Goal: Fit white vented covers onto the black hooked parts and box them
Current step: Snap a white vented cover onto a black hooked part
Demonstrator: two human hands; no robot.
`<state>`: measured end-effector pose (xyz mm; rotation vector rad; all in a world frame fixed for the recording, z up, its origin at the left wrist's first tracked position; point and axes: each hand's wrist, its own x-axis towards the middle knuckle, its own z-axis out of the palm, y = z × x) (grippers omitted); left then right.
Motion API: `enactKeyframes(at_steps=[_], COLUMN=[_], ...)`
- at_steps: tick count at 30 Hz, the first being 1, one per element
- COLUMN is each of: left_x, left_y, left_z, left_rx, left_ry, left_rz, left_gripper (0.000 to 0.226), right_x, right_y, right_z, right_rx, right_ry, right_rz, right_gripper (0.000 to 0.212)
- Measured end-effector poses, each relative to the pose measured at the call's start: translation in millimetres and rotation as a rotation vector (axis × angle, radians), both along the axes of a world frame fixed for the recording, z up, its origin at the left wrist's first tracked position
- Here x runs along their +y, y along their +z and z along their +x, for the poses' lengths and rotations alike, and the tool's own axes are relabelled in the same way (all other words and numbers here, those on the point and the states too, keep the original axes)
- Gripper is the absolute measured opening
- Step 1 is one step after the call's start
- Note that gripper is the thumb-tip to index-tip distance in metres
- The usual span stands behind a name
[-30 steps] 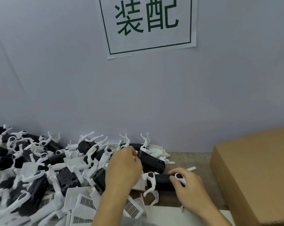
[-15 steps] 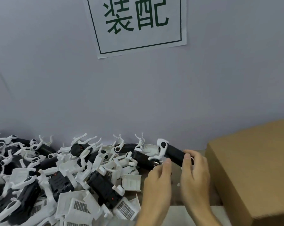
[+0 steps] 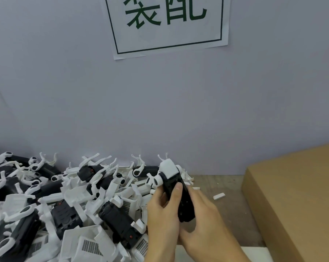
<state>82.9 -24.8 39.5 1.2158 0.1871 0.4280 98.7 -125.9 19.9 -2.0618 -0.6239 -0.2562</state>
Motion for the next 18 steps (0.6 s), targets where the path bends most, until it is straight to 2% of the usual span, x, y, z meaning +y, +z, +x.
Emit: enactKeyframes(at_steps=[2,4,6,10,14,18], left_x=[2.8,5.2,6.3,2.8,-3.2,-4.1], left_y=[-2.0,-5.3,-7.5,-11.7,-17.1,-18.4], left_z=[1.9,4.1,4.5,4.6,4.4,4.4], left_rx=[-0.017,-0.008,-0.01,-0.034,-0.026,-0.016], left_ry=[0.007,0.016,0.003,-0.015,-0.001,-0.034], left_rz=[0.095,0.184,0.241,0.313,0.34,0.381], left_gripper=[0.008,0.007,0.009,0.007,0.006,0.005], right_x=[3.4,7.6,12.1,15.3,6.6,4.3], right_y=[3.7,7.3,5.9,-5.1,-15.0,-16.8], right_z=[3.3,6.5,6.0,-3.8,-2.2,-5.5], right_rx=[0.087,0.148,0.139,0.124,0.136,0.219], right_ry=[-0.002,-0.016,-0.044,-0.15,-0.209,-0.222], right_rz=[-0.016,-0.045,-0.018,0.152,0.13,0.107], right_gripper=[0.066,0.044,0.03,0.034,0.033,0.021])
